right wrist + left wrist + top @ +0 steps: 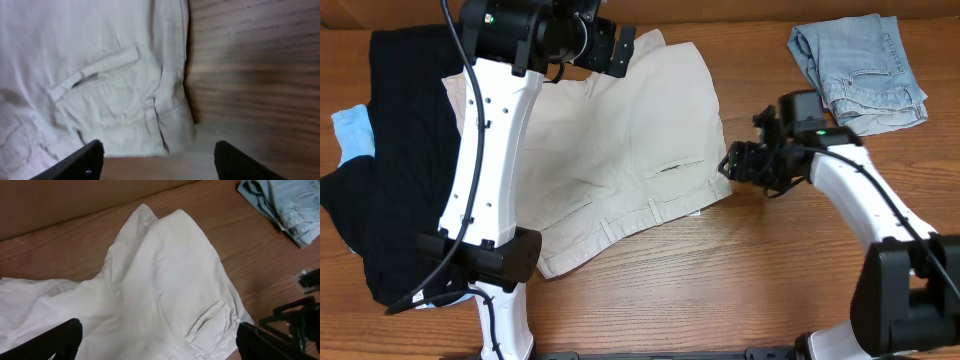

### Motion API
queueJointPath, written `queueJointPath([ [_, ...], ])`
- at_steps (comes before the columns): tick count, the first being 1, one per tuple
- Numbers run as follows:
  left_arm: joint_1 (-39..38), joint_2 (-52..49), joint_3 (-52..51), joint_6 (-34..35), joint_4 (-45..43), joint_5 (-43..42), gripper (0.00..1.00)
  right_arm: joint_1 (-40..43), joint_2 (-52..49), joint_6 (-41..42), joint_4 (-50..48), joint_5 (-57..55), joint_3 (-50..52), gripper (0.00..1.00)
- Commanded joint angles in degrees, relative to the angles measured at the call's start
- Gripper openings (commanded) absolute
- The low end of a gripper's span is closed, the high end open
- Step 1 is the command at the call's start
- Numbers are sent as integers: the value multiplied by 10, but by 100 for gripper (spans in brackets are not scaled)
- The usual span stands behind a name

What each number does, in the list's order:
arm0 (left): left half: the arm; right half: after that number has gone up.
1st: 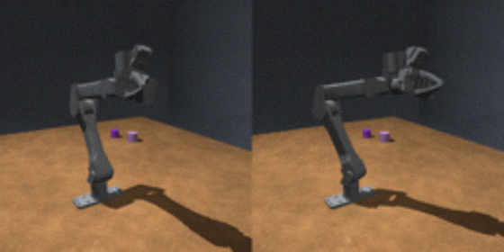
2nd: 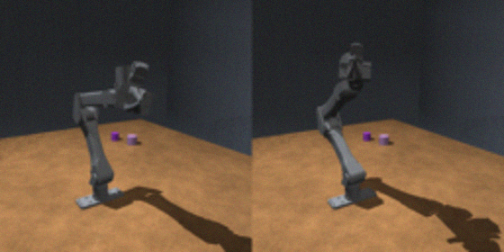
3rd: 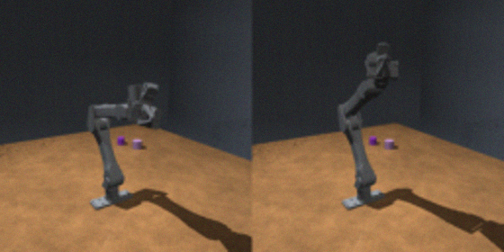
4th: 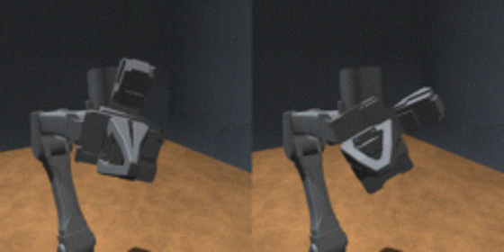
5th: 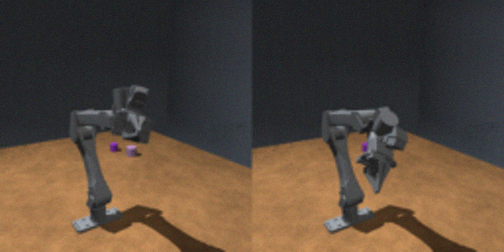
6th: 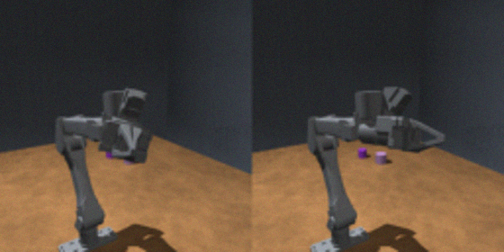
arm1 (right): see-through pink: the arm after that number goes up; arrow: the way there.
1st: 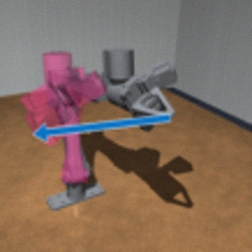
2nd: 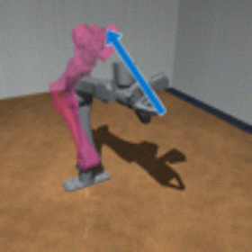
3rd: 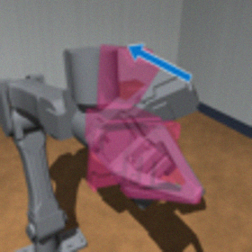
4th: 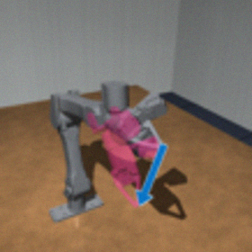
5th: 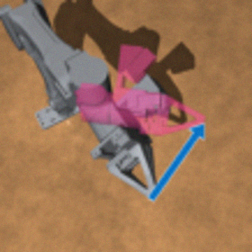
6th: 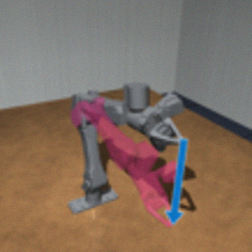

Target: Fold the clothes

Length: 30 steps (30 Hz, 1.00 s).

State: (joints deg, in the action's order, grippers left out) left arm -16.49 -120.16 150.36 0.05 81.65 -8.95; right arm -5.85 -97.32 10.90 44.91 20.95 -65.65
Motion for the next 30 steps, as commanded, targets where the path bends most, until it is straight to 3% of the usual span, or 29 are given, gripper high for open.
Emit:
queueJointPath([
  [1,1,-7,1,-10,-1,20,100,-16,-18,29,-52,-7,36,71],
  [15,0,-13,1,-13,3,19,100,-22,-18,29,-190,-6,136,62],
  [19,0,-14,1,-14,4,19,100,-26,-18,29,-198,-2,141,51],
  [26,0,-14,1,-13,6,19,100,-36,-18,30,-210,19,141,4],
  [30,0,-14,1,-13,9,19,100,-23,-12,46,-179,38,127,4],
])
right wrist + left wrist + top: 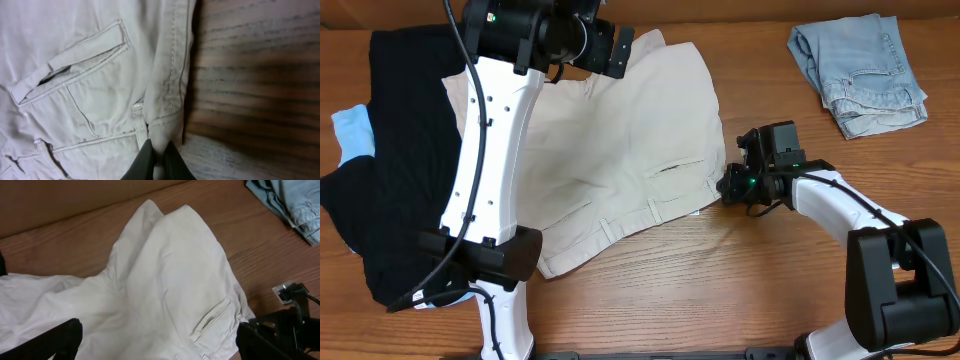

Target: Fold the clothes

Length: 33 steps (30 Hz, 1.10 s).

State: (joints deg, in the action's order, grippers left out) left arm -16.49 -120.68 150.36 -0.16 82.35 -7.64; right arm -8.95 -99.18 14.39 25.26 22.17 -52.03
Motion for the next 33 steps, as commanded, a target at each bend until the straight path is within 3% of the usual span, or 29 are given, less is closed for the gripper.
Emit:
queueJointPath([
  [1,0,-8,1,-11,3,6,100,17,14,11,39,39,-18,4],
  [9,0,-9,1,-16,3,5,100,223,155,-29,394,15,-192,4],
  [12,0,-9,-5,-16,2,6,100,283,160,-73,463,3,-235,4],
  [14,0,-9,-14,-16,-2,5,100,306,160,-89,480,-1,-240,9],
  [19,0,-9,-65,-36,-34,-9,100,326,152,-89,498,-51,-240,46],
  [21,0,-9,-97,-63,-66,-41,100,331,152,-89,495,-47,-242,55],
  [28,-16,-34,-211,-152,-288,-145,100,317,153,-115,492,3,-277,61],
  [33,-63,-111,-229,-181,-421,-142,100,301,153,-115,491,2,-281,61],
])
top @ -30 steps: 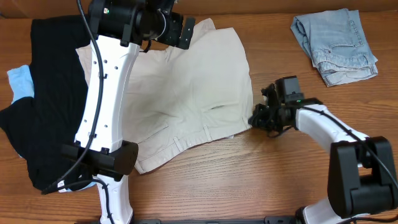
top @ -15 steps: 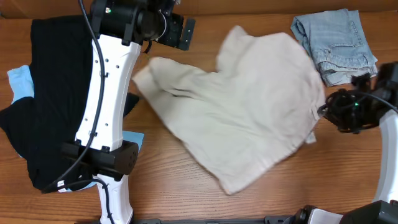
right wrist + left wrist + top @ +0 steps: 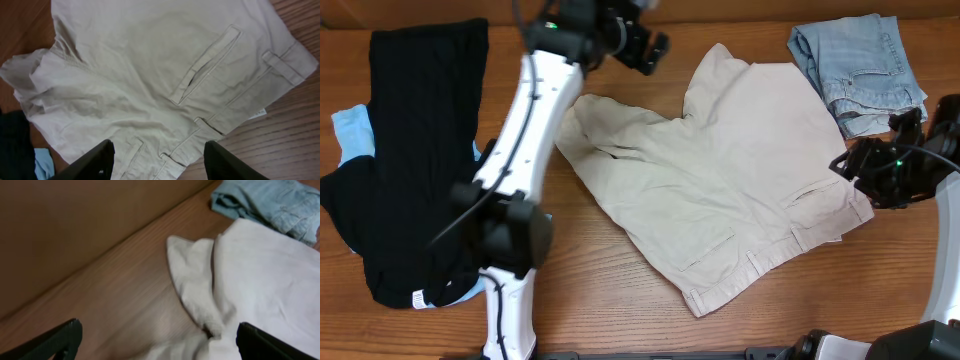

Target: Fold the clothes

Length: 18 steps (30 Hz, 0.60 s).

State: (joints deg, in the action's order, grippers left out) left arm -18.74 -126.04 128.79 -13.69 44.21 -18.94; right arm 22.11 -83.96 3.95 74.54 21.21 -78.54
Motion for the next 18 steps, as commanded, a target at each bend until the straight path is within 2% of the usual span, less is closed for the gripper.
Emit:
queueJointPath([
  [1,-50,-73,-13,-46,-57,-19,100,-11,1,-10,-2,12,-16,62],
  [8,-113,-175,-13,-45,-141,80,100,-11,1,-10,3,12,-16,62],
  [11,-125,-205,-13,-24,-157,128,100,-11,1,-10,3,11,-16,62],
  [18,-122,-259,-13,0,-168,133,100,-11,0,-12,3,5,-16,63],
])
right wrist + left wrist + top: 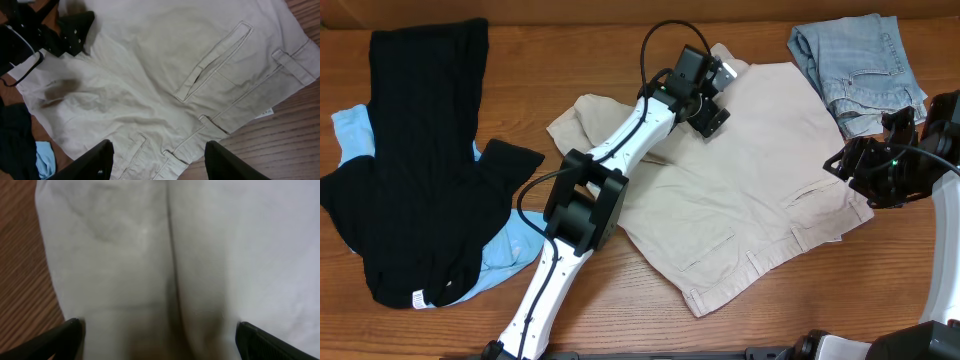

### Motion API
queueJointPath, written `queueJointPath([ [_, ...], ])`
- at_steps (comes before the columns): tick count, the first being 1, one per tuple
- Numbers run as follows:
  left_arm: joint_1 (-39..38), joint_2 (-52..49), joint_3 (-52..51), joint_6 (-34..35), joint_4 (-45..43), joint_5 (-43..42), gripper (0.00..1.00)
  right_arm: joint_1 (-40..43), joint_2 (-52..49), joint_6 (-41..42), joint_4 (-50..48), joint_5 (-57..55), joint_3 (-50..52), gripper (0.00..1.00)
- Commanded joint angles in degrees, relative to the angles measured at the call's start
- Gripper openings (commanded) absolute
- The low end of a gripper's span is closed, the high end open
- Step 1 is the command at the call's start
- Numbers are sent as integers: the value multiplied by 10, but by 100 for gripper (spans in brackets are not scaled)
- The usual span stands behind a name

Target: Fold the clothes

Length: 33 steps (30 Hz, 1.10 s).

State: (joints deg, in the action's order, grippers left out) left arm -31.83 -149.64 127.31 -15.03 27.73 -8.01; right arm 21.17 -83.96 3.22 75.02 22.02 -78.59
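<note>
Beige shorts (pixel 760 180) lie spread flat right of centre, back pockets up, waistband toward the near right. My left gripper (pixel 705 100) is open and low over the shorts' upper left part, near the leg openings. In the left wrist view the cloth (pixel 150 255) fills the frame between the wide-apart fingers of the left gripper (pixel 160 347). My right gripper (pixel 852 178) hangs open beside the waistband's right corner. From that wrist the right gripper (pixel 160 160) looks down on the shorts (pixel 165 75) with nothing between its fingers.
A black garment (pixel 420 150) lies at the left over a light blue one (pixel 355 135). Folded denim (pixel 860 70) sits at the far right corner, close to the shorts' edge. Bare wood (pixel 720 330) runs along the near side.
My left gripper has moved from above the table's far edge down and to the right, and is now close over the shorts. The right gripper and the shorts are where they were.
The shorts first lay left of centre, against the black garment, with my right gripper open at the waistband corner. Then that gripper was shut on the corner. Later the shorts lay further right and the right gripper was open above them. Now the left gripper is on the cloth.
</note>
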Motion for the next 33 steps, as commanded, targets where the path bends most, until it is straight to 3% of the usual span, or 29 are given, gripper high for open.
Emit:
queueJointPath([
  [1,10,-28,2,16,-4,25,100,-2,0,-5,-2,-3,-15,63],
  [9,49,-42,3,118,37,83,100,-2,0,-5,-7,-3,-15,63],
  [14,109,-42,8,187,119,84,100,-2,-2,-5,-20,-3,-12,63],
  [18,163,-42,21,199,212,75,100,-14,-13,-2,-32,-3,-12,64],
  [26,235,-42,198,198,472,6,100,-103,-75,40,-103,-5,-7,67],
  [33,245,-37,437,197,615,7,100,-185,-136,73,-106,-5,-5,67],
])
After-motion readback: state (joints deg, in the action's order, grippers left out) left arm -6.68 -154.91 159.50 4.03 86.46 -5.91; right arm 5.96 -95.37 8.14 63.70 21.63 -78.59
